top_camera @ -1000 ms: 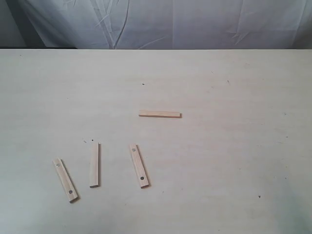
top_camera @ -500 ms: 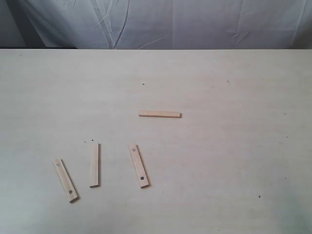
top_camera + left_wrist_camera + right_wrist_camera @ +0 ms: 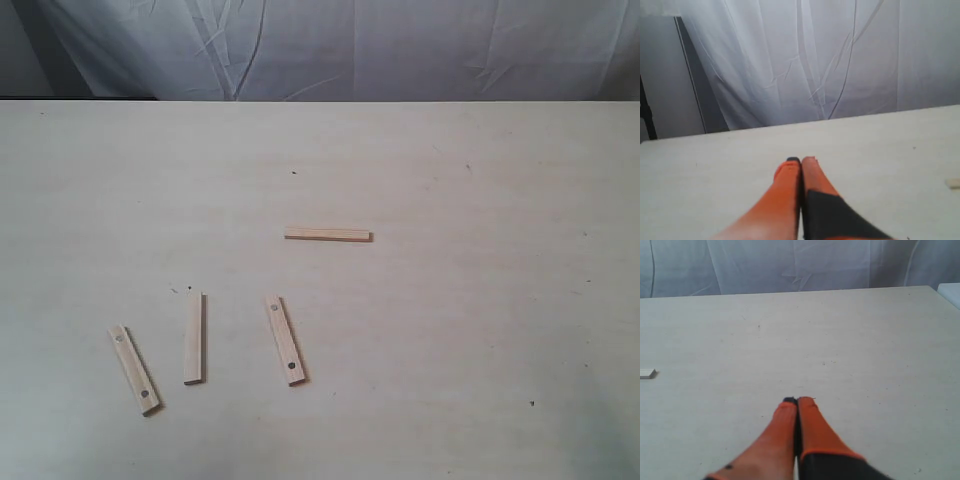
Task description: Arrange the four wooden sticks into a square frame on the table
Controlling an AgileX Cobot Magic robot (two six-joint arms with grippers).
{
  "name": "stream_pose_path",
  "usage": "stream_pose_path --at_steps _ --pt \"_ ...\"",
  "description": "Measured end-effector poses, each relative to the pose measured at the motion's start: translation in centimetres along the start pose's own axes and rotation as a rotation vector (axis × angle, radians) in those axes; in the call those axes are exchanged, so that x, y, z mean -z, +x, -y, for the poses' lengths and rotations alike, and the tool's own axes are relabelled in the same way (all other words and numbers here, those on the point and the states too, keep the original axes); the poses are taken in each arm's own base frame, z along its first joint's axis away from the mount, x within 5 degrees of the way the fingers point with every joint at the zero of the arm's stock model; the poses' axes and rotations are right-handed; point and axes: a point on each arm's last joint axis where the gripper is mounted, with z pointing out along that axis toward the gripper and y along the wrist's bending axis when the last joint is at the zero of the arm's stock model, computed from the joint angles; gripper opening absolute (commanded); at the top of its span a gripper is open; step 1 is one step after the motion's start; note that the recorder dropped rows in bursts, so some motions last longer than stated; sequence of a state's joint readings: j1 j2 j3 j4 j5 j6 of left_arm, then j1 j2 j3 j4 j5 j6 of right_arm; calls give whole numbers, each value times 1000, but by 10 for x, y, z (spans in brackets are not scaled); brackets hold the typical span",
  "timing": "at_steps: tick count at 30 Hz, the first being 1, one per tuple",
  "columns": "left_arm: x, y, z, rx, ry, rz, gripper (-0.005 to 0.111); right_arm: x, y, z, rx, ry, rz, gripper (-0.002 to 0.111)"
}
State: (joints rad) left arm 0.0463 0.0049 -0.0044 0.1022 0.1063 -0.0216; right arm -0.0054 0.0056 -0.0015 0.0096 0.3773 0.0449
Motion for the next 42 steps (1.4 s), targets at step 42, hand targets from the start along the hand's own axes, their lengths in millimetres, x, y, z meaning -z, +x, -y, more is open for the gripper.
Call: stream_pose_path --at_steps 42 --pt "-53 -96 -5 282 -16 -561 0 0 0 0 -5 -2 0 -1"
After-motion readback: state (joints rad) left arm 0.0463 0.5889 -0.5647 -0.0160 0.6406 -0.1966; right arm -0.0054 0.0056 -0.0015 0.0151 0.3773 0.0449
